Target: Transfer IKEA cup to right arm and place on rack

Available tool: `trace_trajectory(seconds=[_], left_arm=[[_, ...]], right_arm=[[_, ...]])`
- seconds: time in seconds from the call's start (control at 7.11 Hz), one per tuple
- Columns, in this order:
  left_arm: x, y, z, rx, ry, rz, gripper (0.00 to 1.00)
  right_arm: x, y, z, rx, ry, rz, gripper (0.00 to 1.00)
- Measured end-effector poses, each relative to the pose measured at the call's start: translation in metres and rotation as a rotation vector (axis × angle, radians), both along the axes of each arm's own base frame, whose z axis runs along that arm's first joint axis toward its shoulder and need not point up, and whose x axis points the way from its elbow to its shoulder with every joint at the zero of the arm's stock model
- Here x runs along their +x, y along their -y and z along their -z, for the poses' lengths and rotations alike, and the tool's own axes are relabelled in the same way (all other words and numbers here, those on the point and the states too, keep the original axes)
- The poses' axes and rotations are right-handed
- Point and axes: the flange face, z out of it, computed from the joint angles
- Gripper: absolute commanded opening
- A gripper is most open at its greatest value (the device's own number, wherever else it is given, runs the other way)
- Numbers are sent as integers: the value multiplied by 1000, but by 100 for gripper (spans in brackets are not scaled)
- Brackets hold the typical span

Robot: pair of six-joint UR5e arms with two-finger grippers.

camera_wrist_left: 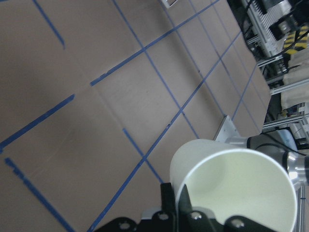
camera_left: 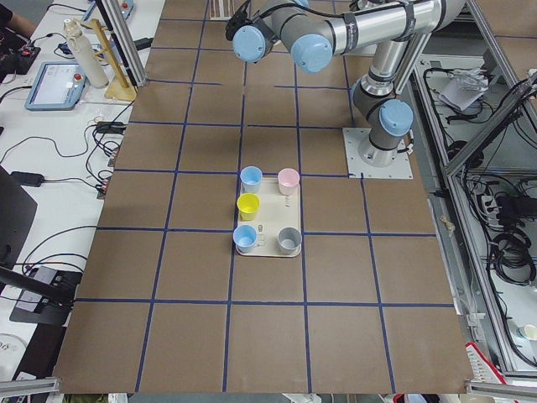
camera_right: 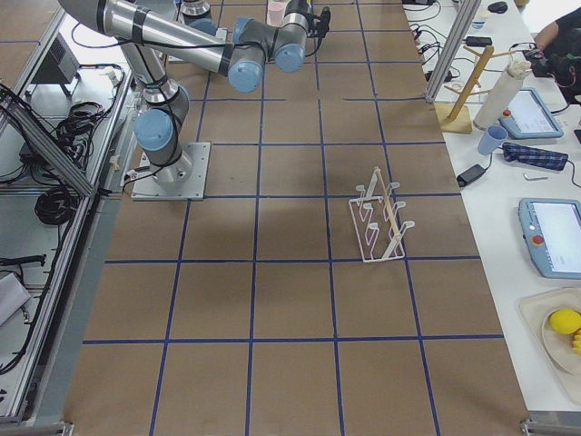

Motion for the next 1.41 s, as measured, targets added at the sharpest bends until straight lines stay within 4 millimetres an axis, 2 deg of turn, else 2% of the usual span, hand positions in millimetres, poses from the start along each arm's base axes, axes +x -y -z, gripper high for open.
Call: trace_trajectory(seconds=[0.14,0.42,0.7,0.99,1.41], left_arm=[[-24,-1,9,33,-99,-44,0],[-50,-2,24,74,-219,-122,0],[-90,-2,20,77,-314,-160,0],[-104,-9,14,79,-345,-172,0],[-111,-15,9,71,-363,-183,0]], right_arm=[[-1,1,1,0,0,2,100],[-3,2,1,5,2,6,100],[-3,3,4,19,4,7,100],[-4,8,13,61,10,7,100],[-3,4,9,101,18,3,100]])
